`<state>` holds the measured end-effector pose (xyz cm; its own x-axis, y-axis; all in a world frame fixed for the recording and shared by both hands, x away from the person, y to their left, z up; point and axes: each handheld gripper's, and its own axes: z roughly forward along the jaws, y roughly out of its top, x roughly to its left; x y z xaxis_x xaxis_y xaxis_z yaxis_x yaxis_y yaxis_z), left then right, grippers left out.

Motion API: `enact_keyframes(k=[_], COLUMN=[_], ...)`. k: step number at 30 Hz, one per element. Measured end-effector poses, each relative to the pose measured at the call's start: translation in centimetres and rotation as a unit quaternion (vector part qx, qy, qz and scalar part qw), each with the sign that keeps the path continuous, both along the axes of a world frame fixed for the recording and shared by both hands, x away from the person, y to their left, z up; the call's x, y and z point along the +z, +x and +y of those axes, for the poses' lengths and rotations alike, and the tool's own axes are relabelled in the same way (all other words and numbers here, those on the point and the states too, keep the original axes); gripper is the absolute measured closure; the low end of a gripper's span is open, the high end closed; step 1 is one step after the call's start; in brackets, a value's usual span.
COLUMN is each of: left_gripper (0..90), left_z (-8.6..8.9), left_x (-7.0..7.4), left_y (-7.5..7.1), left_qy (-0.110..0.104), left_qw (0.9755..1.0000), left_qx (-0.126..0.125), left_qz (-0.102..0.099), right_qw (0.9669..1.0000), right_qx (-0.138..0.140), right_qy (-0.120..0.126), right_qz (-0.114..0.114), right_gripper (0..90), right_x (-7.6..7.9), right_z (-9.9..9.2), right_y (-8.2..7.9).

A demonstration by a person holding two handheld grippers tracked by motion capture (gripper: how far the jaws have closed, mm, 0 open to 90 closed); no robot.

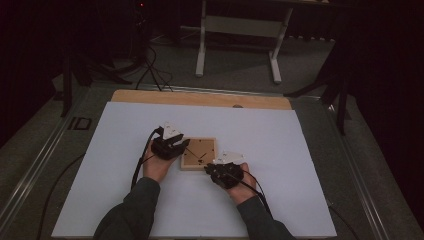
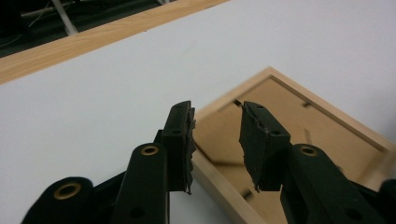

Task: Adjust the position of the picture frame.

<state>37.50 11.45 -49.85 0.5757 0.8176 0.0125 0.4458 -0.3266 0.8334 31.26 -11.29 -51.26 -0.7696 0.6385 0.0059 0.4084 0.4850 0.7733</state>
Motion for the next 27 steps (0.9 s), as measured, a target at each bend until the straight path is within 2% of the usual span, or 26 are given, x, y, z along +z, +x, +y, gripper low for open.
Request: enact_keyframes(k=[3,7,11,12,13,14,15,18,23,27], left_gripper=[68.5,77.0,86.4,89.0,89.4,89.5,89.5,89.6,89.5,89.5], left_z=[-0.3,-0.6,-0.6,-0.7,-0.7,-0.8,-0.9,-1.0,-1.3,-1.2], left_x=[-0.3,-0.7,-0.8,-1.0,-1.0,-1.3,-1.5,-1.7,-1.8,-1.8], left_y=[1.4,2.8,3.5,4.0,4.0,4.3,4.5,4.9,5.5,5.6], left_qy=[0.004,0.024,0.027,0.038,0.038,0.049,0.051,0.049,0.064,0.061], left_qw=[1.0,0.9996,0.9994,0.9989,0.9989,0.9983,0.9979,0.998,0.997,0.997], left_qx=[-0.007,-0.017,-0.019,-0.021,-0.021,-0.021,-0.023,-0.022,-0.021,-0.021], left_qz=[0.002,0.005,0.01,0.019,0.019,0.025,0.031,0.034,0.038,0.042], right_qw=[0.9998,0.9995,0.9993,0.9992,0.9992,0.9992,0.9992,0.9992,0.9992,0.9993], right_qx=[0.016,0.02,0.022,0.023,0.022,0.023,0.021,0.017,0.018,0.01], right_qy=[-0.014,-0.024,-0.029,-0.03,-0.03,-0.03,-0.03,-0.032,-0.032,-0.033], right_qz=[0.003,0.008,0.012,0.013,0.014,0.013,0.015,0.017,0.016,0.016], right_gripper=[89.3,90.0,90.0,90.0,90.0,90.0,90.0,90.0,90.0,90.0], right_x=[-0.4,-0.9,-1.0,-1.1,-1.1,-1.2,-1.2,-1.3,-1.3,-1.4], right_z=[0.2,0.2,0.3,0.2,0.2,0.2,0.2,0.1,0.1,0.0], right_y=[-0.3,-0.4,-0.4,-0.3,-0.3,-0.2,-0.2,0.0,0.1,0.3])
